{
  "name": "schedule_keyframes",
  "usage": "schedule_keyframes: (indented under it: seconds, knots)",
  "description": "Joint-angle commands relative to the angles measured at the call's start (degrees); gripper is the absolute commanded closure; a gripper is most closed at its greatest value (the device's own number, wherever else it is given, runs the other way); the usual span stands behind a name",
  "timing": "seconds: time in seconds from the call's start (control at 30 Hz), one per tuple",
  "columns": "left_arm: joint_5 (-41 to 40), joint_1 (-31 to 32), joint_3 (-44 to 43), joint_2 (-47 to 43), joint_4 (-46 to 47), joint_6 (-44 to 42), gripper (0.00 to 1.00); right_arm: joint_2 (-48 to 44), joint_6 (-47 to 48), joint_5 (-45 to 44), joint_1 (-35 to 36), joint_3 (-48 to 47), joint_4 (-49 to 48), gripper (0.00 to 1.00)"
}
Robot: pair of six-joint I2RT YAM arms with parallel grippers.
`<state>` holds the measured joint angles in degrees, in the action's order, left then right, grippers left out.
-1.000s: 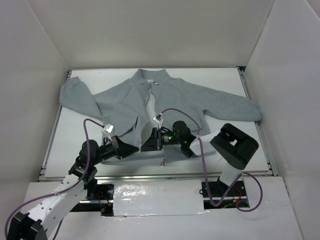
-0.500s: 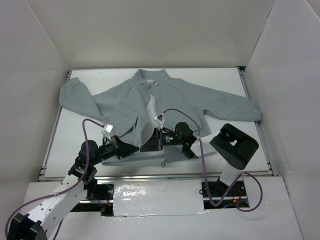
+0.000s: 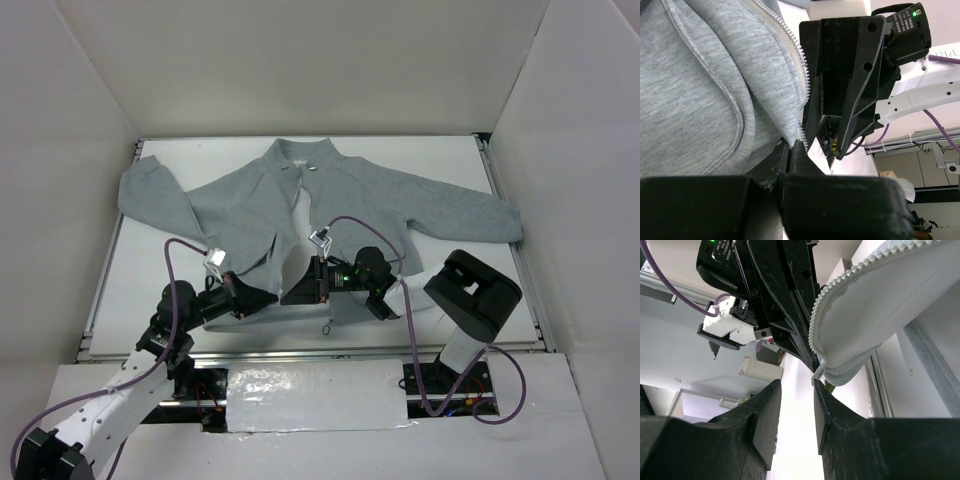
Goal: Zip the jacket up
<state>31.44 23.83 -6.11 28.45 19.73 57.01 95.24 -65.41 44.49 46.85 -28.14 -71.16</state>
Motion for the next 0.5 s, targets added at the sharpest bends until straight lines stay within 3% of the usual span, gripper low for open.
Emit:
schedule_keyframes:
  seconds: [0.0, 0.2, 0.47]
  knots:
    - [1.25, 0.25, -0.22, 0.56, 3.83, -0.59, 1.00, 0.90, -1.04, 1.57, 0.52, -0.86, -8.56, 0.61]
    - [0.99, 0.25, -0.31, -0.94, 2.78, -0.50, 1.00, 0.91, 0.80, -0.10, 0.52, -2.27, -3.13, 0.62]
    - [2.39, 0.33, 0.48, 0.20, 5.49, 0.46, 1.00, -1.29, 4.41, -2.48, 0.70, -4.46, 4.79, 0.73]
